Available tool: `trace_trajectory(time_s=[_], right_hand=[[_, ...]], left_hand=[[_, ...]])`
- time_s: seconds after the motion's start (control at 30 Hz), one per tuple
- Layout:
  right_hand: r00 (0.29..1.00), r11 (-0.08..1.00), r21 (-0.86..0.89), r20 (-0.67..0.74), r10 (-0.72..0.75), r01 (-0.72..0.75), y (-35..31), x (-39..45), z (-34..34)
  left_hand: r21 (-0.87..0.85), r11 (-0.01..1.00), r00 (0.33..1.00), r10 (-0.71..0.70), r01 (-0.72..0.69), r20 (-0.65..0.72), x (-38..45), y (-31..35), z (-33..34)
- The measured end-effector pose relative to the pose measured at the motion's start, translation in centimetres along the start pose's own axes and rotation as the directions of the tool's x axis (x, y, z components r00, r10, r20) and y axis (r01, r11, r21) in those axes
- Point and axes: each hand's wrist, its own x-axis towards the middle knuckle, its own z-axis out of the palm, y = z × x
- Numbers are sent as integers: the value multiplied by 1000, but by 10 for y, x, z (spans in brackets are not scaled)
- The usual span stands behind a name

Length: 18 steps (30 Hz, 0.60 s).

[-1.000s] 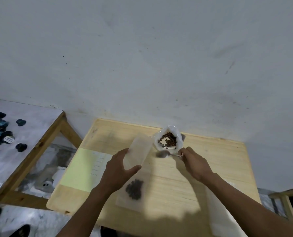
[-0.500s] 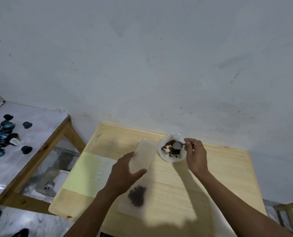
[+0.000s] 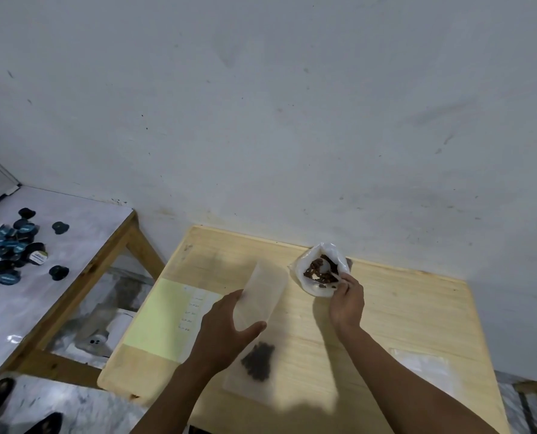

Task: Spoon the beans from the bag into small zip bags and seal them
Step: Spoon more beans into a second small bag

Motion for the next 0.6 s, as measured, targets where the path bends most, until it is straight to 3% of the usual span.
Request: trace_trajectory(time_s=[0.1, 0.3, 0.47, 0.6], right_hand=[[996, 994, 56, 15, 90, -91, -5, -1, 6], [997, 995, 62, 8, 79, -79, -2, -6, 4], [987, 980, 116, 26, 157, -159, -3, -4, -8], [978, 973, 132, 111, 178, -192, -5, -3, -21]], left_hand=[[-5, 1000, 1000, -3, 3, 1, -1, 0, -1], [11, 1000, 997, -17, 16, 71, 3, 0, 8], [13, 1000, 955, 3, -7, 295, 29, 14, 32], [175, 965, 885, 97, -196, 455, 50, 29, 51]])
